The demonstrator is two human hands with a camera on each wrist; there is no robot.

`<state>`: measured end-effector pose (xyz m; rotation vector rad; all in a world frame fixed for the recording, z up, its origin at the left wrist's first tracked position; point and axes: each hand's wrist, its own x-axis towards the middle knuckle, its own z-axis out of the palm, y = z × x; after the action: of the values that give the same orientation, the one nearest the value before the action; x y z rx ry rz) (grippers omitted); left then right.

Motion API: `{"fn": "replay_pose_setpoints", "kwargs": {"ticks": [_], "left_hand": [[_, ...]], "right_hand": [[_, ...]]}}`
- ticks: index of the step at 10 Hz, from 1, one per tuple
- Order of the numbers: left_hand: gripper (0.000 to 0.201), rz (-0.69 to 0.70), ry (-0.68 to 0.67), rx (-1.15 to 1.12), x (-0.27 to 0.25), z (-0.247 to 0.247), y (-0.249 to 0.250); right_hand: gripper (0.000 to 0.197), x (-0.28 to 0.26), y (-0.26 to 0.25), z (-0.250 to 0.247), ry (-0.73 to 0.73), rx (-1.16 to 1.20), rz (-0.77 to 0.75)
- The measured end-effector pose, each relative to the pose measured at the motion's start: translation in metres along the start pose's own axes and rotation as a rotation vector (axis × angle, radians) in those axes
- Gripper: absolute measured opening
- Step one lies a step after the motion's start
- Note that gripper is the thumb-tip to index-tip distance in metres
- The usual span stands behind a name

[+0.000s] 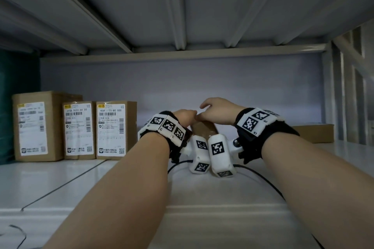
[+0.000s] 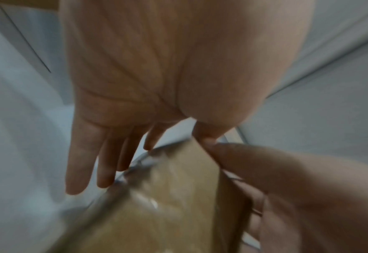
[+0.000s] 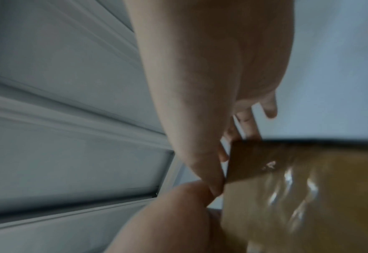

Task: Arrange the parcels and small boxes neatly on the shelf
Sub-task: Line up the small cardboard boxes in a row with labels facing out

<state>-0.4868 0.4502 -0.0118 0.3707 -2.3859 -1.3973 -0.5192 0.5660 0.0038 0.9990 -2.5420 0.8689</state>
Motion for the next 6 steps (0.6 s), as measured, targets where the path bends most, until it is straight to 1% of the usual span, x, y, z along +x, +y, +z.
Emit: {"fn": "replay_pose_setpoints", "kwargs": {"ticks": [1, 2, 3, 4, 5, 6], "left_hand": [[0.034, 0.064, -0.017, 0.004, 0.000, -0.005, -0.004], [0.031, 0.026, -0.042, -0.119, 0.001, -0.006, -0.007], [0.029, 0.017, -0.138, -0.153, -0.001, -0.008, -0.009], [0.019, 0.021, -0.155, -0.156, -0.004, -0.011, -0.009], [0.034, 0.013, -0.104, -0.258, 0.001, -0.012, -0.008], [0.057, 0.011, -0.052, -0.408, 0.011, -0.013, -0.009]], "right_hand": [[0.042, 0.002, -0.003, 0.004, 0.006, 0.122, -0.049], [0.033, 0.001, -0.003, 0.006, 0.021, 0.209, -0.074], [0.031, 0.001, -0.001, 0.007, 0.040, 0.265, -0.060], [0.029, 0.000, -0.001, 0.006, 0.086, 0.328, -0.055], [0.025, 0.000, -0.001, 0.005, 0.161, 0.307, -0.033], [0.030, 0.001, 0.005, 0.002, 0.222, 0.272, 0.033]]}}
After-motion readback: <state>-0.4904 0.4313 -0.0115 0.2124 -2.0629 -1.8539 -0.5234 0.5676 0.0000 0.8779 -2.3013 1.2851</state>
